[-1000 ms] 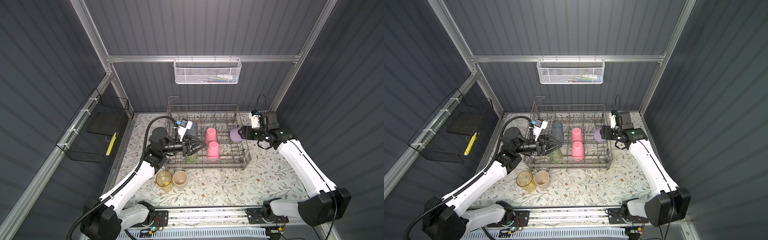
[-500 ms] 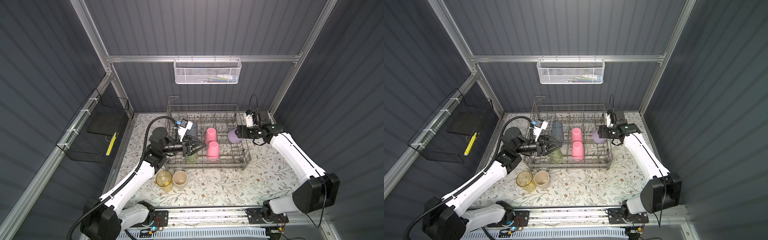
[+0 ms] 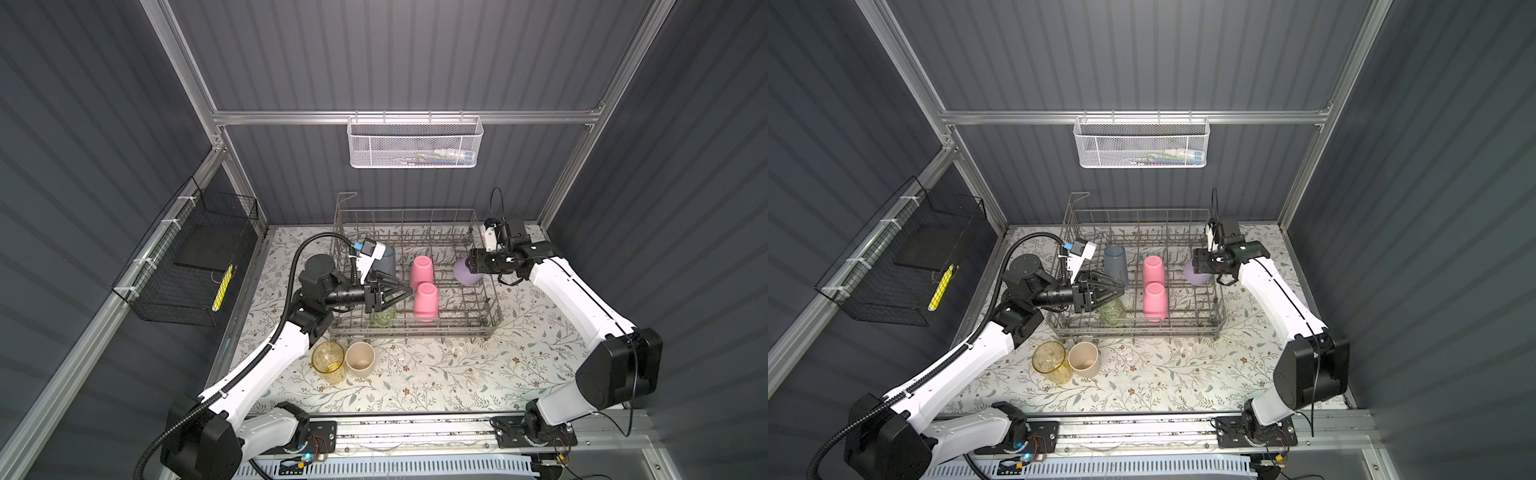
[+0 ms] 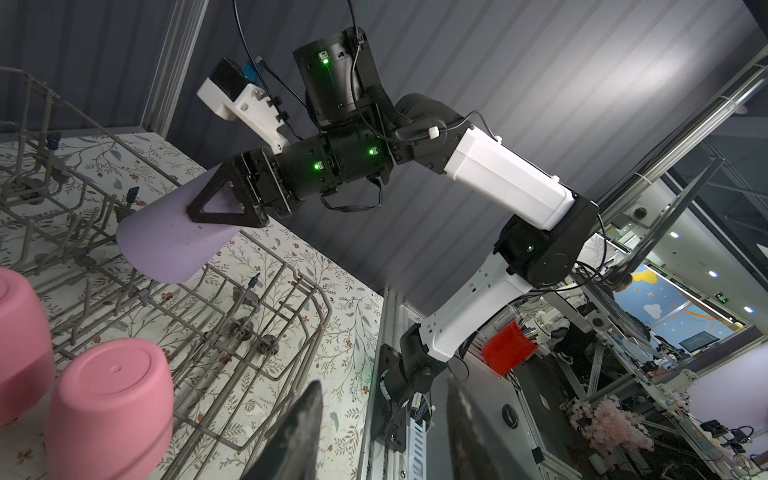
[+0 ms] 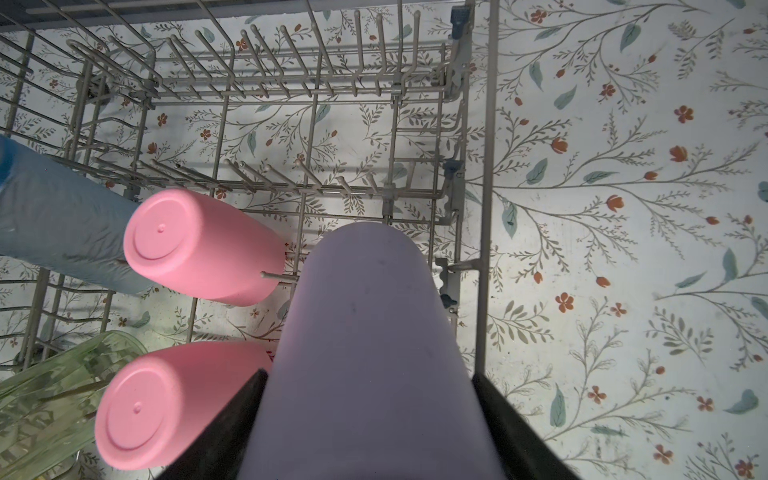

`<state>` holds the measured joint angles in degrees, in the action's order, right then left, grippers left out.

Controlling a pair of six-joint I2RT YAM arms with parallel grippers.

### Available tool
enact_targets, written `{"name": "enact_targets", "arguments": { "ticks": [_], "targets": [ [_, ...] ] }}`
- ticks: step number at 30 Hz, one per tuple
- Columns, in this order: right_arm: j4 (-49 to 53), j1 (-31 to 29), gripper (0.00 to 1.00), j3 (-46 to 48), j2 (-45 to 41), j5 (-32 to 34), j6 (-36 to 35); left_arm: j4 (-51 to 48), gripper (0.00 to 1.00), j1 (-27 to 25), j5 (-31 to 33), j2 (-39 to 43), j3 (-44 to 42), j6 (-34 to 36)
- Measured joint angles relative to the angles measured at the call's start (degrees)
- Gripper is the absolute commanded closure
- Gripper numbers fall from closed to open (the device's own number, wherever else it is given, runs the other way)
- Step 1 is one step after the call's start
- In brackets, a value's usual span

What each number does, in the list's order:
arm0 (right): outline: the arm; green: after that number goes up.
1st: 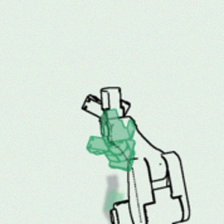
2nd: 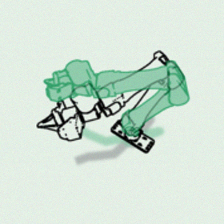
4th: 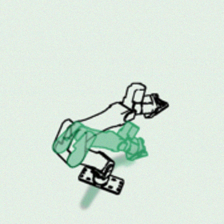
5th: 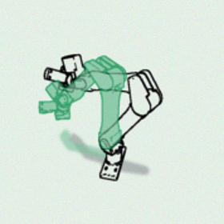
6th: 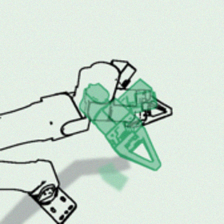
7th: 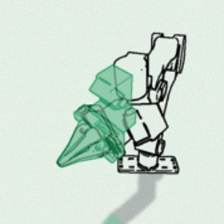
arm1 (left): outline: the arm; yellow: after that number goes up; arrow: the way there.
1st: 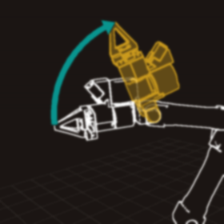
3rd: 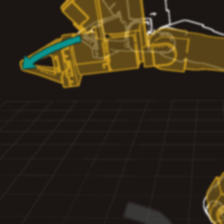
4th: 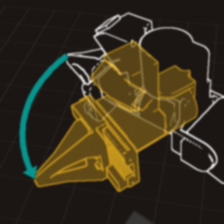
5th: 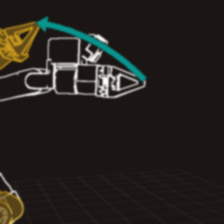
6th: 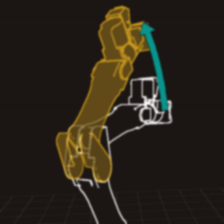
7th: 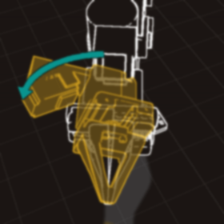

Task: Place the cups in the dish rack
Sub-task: 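Turn the purple cup upside down and lower it onto the rack tines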

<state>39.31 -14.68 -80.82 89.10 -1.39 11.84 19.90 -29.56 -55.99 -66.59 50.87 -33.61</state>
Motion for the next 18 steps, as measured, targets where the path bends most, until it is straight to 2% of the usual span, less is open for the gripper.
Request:
{"name": "enact_targets", "arguments": {
  "ticks": [18],
  "targets": [
    [-0.07,-0.17,0.58,-3.43,7.06,0.15,0.22,-0.9,0.54,0.0,0.0,0.0,-0.07,0.57]
  ]
}}
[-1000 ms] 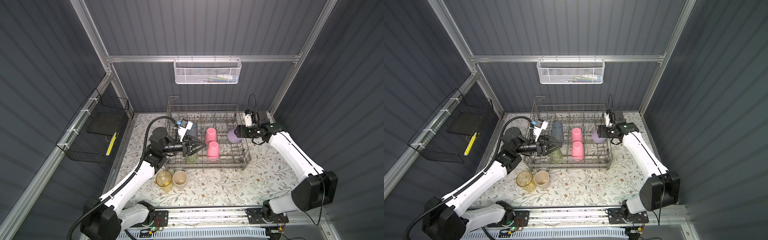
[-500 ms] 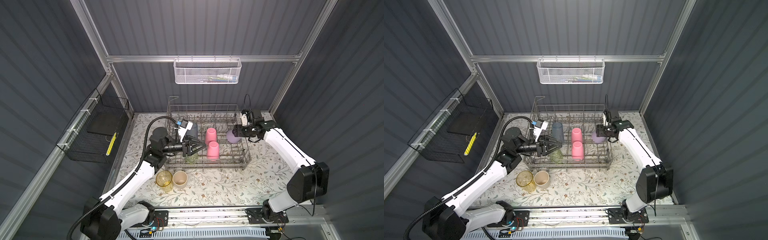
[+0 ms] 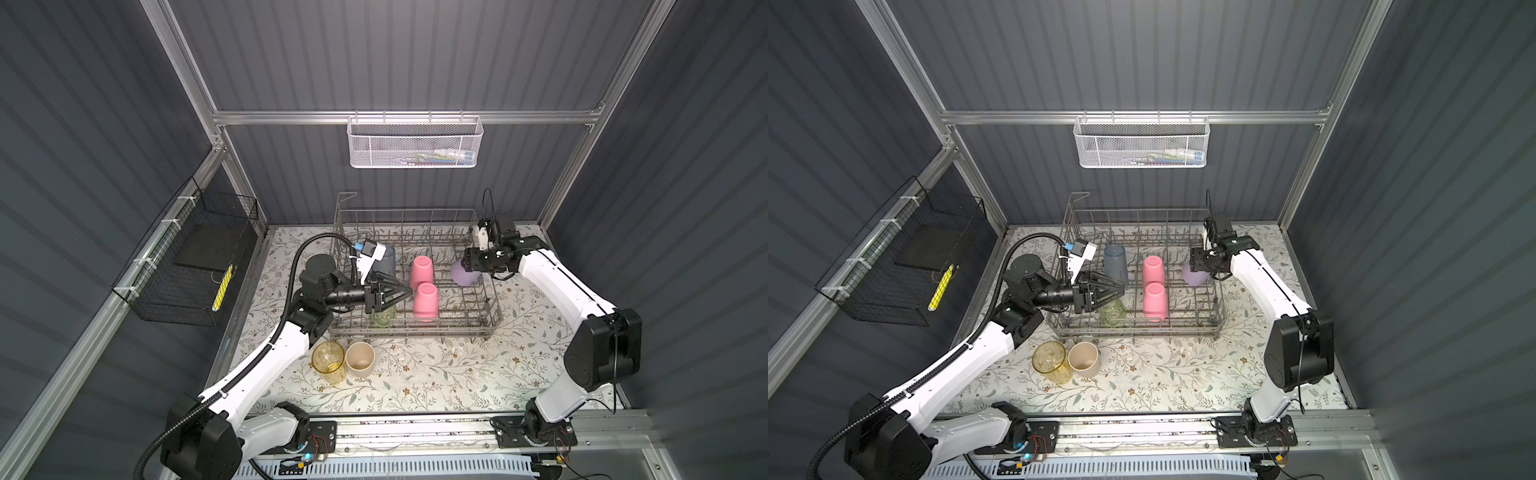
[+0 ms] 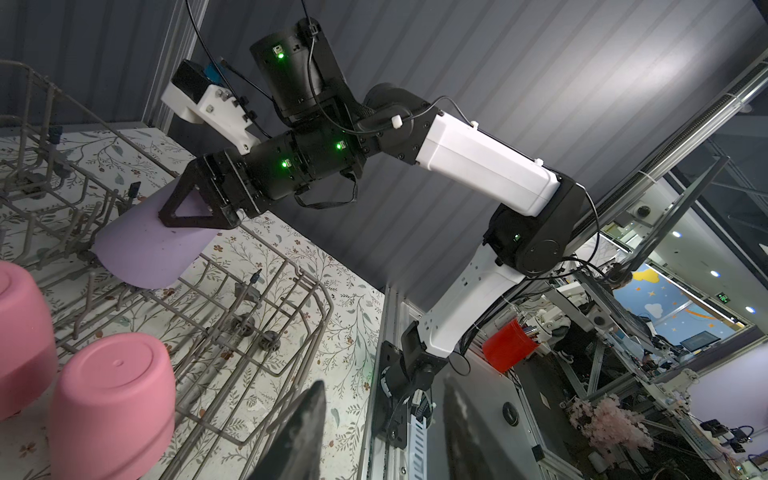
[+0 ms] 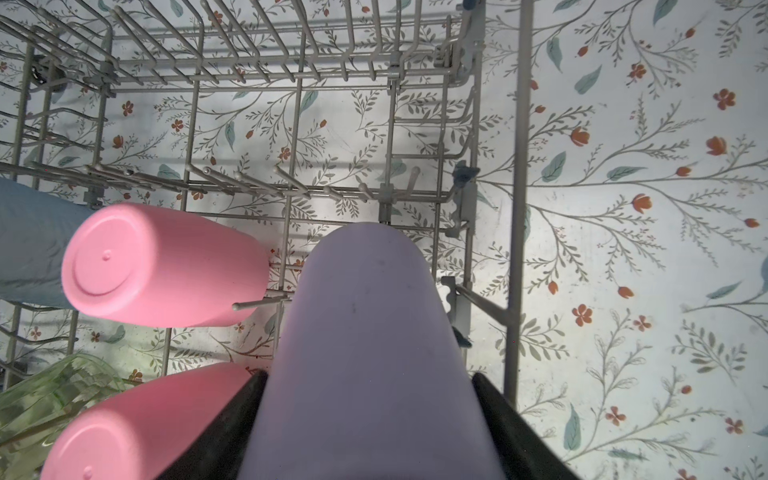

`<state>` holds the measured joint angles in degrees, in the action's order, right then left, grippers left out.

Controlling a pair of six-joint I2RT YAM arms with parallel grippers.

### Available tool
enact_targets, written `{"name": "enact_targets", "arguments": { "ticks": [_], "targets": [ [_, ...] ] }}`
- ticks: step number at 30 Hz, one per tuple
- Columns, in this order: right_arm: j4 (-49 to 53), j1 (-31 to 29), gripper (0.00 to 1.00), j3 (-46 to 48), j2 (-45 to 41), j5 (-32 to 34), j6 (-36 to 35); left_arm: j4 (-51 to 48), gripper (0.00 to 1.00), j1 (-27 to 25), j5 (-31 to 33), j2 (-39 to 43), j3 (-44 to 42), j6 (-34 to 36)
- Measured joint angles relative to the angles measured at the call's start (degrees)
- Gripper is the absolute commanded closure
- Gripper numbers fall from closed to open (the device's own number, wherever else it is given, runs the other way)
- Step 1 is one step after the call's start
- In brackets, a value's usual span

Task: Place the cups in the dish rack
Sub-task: 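Turn the purple cup upside down and lower it onto the rack tines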

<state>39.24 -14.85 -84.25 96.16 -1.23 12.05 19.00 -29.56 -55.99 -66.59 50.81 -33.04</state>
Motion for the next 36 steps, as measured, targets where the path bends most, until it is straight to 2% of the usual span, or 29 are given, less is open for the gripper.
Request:
{"name": "enact_targets", "arguments": {
  "ticks": [14,36],
  "targets": [
    [0.02,-1.03,0.56,-0.96,4.63,0.61,0.37,-1.33,0.55,0.0,0.02,0.0,-0.66,1.16],
    [-0.35,-2.6,0.14,-1.07,5.2,2.75,0.92,-2.78,0.55,0.0,0.04,1.25,-1.07,1.88]
  ]
}}
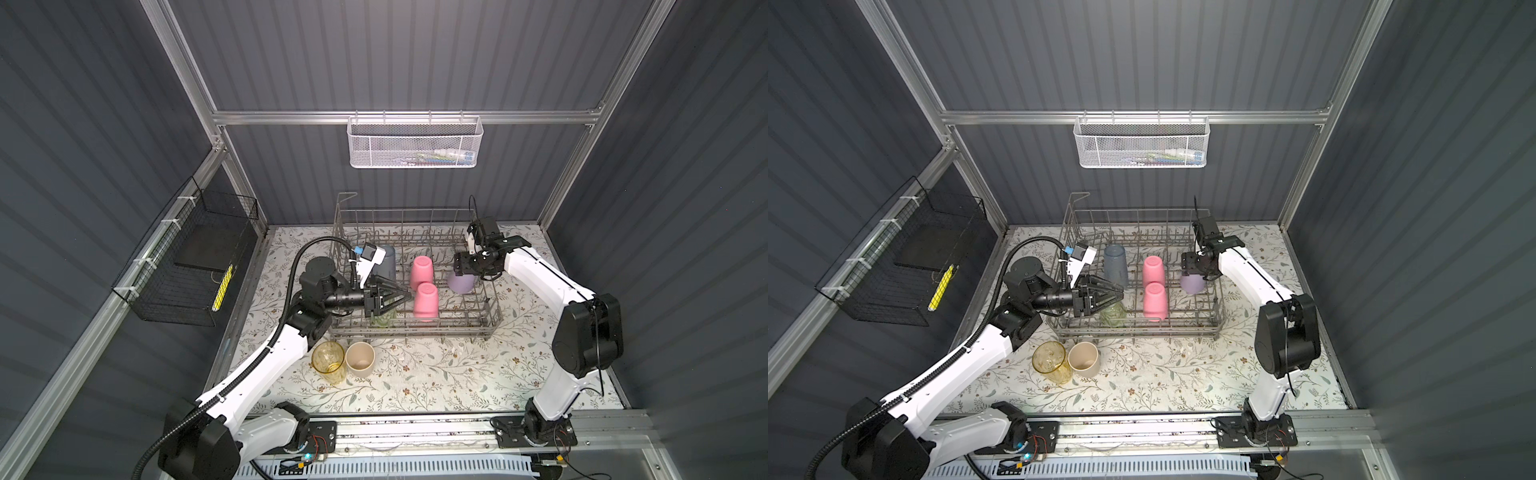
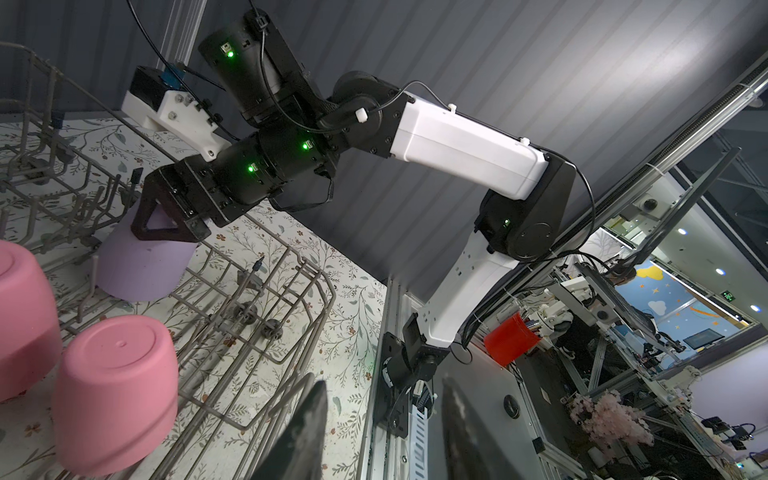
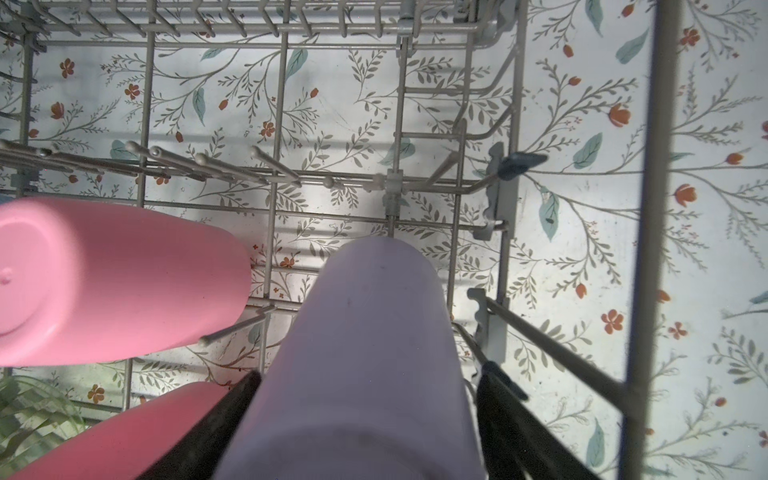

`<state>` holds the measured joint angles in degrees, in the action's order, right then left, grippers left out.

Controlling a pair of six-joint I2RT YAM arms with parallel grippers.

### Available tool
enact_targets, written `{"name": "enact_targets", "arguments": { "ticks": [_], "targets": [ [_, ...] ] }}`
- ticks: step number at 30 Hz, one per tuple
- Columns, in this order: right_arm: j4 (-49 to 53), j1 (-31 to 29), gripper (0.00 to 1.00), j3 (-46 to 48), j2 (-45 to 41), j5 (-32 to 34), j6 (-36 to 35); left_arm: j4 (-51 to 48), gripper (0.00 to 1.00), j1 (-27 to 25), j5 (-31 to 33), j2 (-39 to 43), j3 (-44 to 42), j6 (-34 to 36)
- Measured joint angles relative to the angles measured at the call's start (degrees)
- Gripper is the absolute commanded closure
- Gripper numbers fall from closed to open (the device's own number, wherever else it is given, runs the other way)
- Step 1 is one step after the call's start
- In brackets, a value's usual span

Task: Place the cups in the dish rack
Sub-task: 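Turn the purple cup upside down and lower it onto the rack tines, then release the purple cup with the right gripper while the left gripper nears the beige cup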

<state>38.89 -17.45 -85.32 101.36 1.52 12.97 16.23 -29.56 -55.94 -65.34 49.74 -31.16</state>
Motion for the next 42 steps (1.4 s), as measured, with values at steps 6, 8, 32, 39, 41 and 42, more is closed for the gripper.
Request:
{"name": "enact_targets", "arguments": {
  "ticks": [6,8,32,39,41,42],
  "targets": [
    [-0.94,-0.22,0.09,0.35,-0.98,0.0,0.07,-1.03,0.55,0.0,0.09,0.26,0.0,0.22],
    [-1.51,-0.22,0.08,1.07,-2.6,-0.04,0.07,-1.36,0.55,0.0,0.37,0.66,0.0,0.5],
    [-12.66,-0.35,0.06,16.83,-33.64,-7.28,0.37,-35.58,0.52,0.0,16.09,13.81,5.55,14.12],
    [-14.12,-0.72,0.06,19.56,-35.41,-8.74,-0.15,-45.94,0.53,-0.02,22.56,15.41,5.62,16.22],
    [-14.34,-0.72,0.06,19.89,-35.12,-9.11,-0.15,-48.26,0.54,-0.04,24.09,15.41,5.62,16.31],
    [-14.56,-0.72,0.06,20.06,-35.08,-9.25,-0.15,-49.09,0.54,-0.24,24.9,15.43,5.62,16.41]
  ]
}}
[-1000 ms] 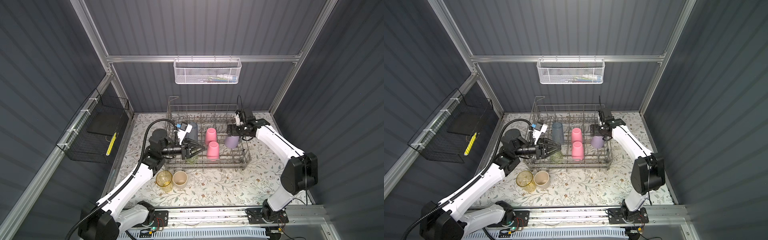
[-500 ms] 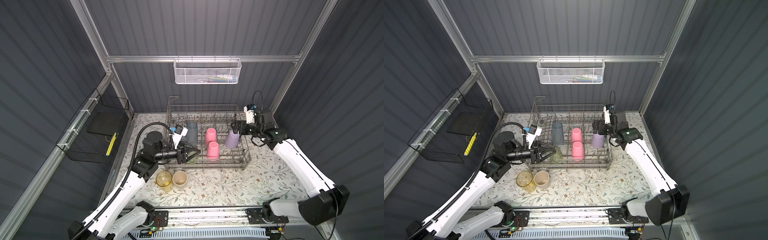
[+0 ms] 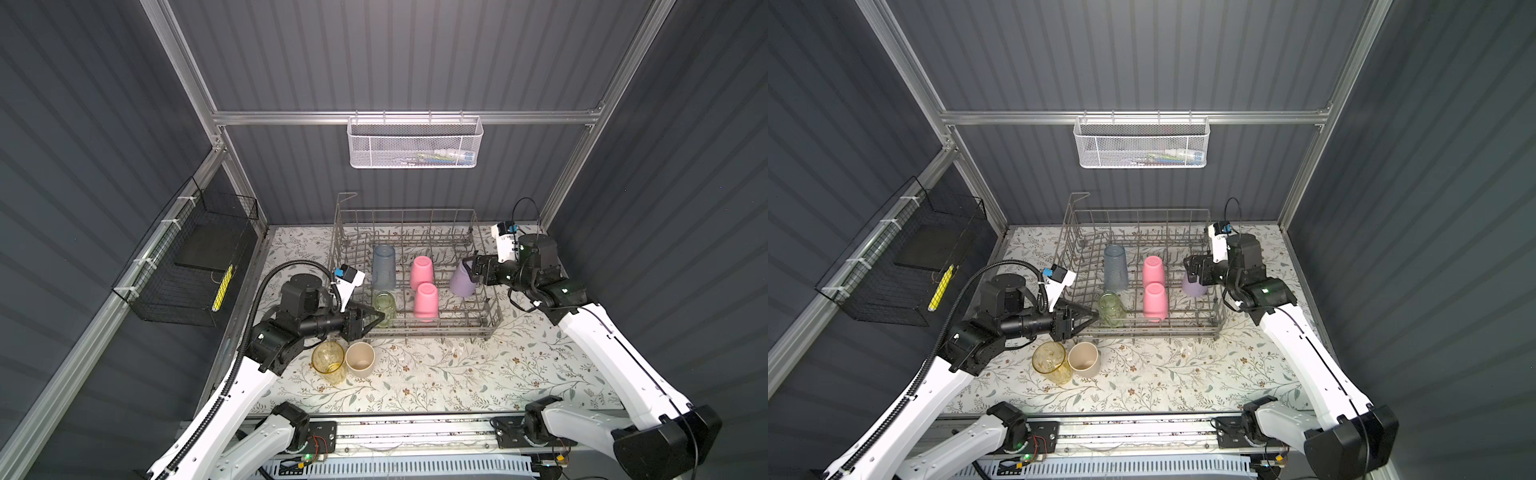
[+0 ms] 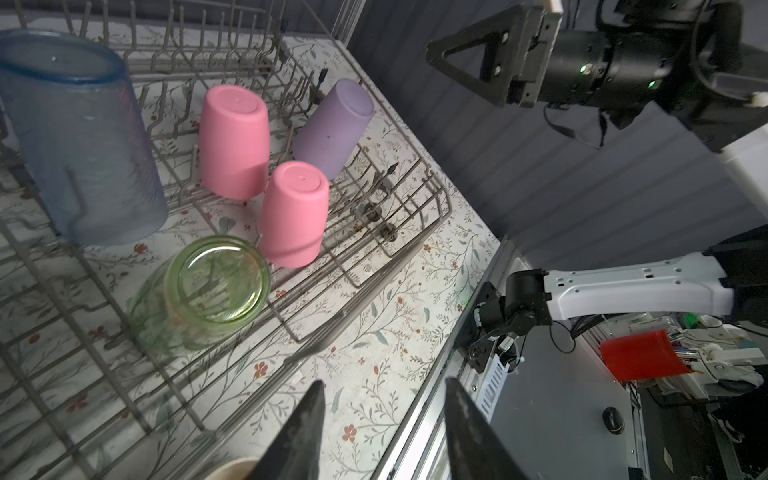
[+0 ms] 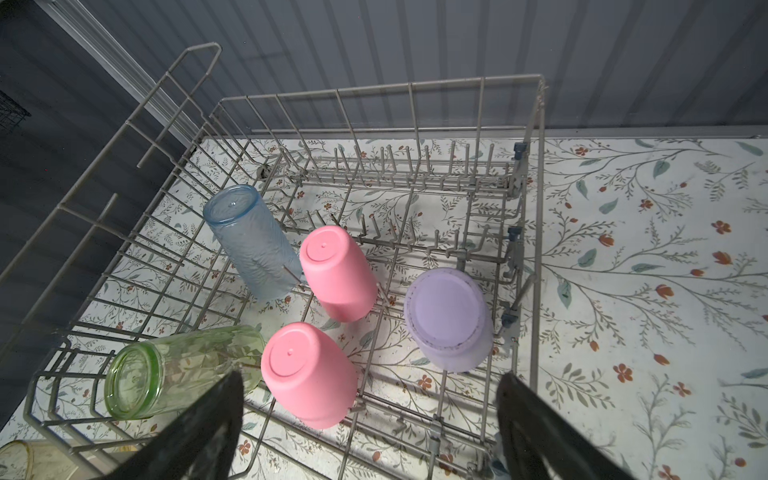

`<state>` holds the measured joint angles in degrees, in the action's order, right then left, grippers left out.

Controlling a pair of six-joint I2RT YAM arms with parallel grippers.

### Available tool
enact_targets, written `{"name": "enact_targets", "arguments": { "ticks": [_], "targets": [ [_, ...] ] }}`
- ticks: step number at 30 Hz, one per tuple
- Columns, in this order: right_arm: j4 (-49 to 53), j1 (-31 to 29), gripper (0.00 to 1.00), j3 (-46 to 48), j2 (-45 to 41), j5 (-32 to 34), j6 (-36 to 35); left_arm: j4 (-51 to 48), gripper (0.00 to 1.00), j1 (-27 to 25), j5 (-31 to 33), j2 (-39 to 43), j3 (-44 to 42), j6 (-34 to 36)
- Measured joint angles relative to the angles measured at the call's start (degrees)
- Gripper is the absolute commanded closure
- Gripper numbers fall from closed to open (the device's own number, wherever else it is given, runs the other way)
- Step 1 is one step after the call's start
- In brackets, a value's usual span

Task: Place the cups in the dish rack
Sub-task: 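Release the purple cup with the right gripper while the left gripper nears the beige cup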

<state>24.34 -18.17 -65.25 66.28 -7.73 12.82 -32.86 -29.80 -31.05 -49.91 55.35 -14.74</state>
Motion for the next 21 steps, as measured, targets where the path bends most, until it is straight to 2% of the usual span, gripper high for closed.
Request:
{"name": "enact_targets", "arguments": {
  "ticks": [4,11,21],
  "targets": [
    [-0.66,0.0,0.05,0.11,0.5,-0.44,0.04,-3.28,0.54,-2.27,4.42,0.11,-0.02,0.2],
    [-0.76,-0.04,0.05,0.13,1.6,-1.29,0.09,-5.75,0.54,-11.15,12.2,-1.7,-1.09,-0.11],
    [-0.94,-0.04,0.05,2.27,1.62,-1.29,0.04,-8.5,0.57,-16.22,21.16,-2.75,-5.05,-2.58]
  ]
}}
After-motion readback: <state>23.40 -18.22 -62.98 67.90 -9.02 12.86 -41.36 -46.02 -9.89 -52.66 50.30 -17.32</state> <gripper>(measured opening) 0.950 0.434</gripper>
